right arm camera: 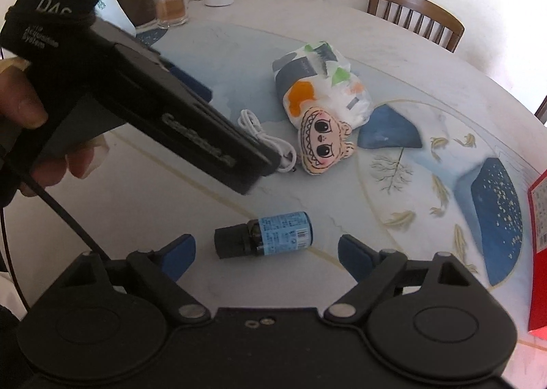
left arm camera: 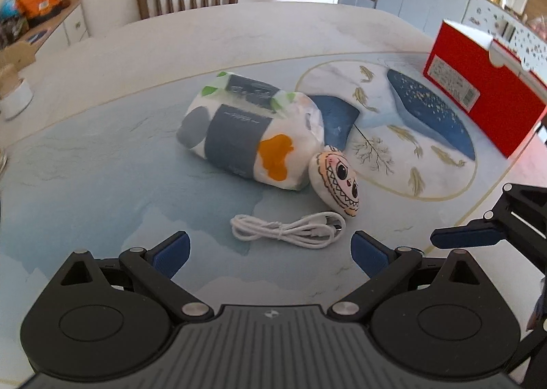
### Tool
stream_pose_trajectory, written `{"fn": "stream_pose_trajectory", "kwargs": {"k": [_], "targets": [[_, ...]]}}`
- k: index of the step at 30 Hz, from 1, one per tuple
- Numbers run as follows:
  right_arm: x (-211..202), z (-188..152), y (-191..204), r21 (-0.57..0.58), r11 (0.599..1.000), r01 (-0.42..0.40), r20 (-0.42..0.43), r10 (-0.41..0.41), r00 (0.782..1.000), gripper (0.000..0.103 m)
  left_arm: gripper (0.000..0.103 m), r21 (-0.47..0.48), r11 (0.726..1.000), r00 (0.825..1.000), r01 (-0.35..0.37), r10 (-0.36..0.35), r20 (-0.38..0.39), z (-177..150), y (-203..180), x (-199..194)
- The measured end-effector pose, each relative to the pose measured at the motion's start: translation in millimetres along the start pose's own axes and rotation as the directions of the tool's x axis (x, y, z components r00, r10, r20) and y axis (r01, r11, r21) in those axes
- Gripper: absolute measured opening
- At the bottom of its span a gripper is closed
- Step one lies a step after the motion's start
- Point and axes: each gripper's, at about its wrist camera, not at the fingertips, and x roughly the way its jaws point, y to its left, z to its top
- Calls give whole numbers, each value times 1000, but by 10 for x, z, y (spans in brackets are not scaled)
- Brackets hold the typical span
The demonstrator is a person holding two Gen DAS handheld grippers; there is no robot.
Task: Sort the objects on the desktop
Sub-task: 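Grasp the white USB cable with the left tool while the right tool grasps the blue-labelled bottle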
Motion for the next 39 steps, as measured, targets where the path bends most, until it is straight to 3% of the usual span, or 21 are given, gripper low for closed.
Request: {"fn": "stream_pose_trajectory", "kwargs": {"k": [16, 21, 28, 39], "targets": [[102, 53, 21, -27, 999, -19, -3, 19, 1000, 77, 100, -24, 999, 999, -43, 43, 9, 13, -130, 152], [80, 31, 8, -36, 999, -26, -5, 25, 1000, 76, 91, 3, 998, 998, -60, 60, 27, -18, -173, 132], [45, 17, -6, -29, 998, -57, -11, 57, 998, 61, 79, 15, 998, 997, -60, 59, 42, -19, -199, 106], [-68, -49, -174, 12, 999, -44, -19, 44, 999, 60, 77, -13, 999, 998, -46, 47, 33, -56, -203, 53]]}}
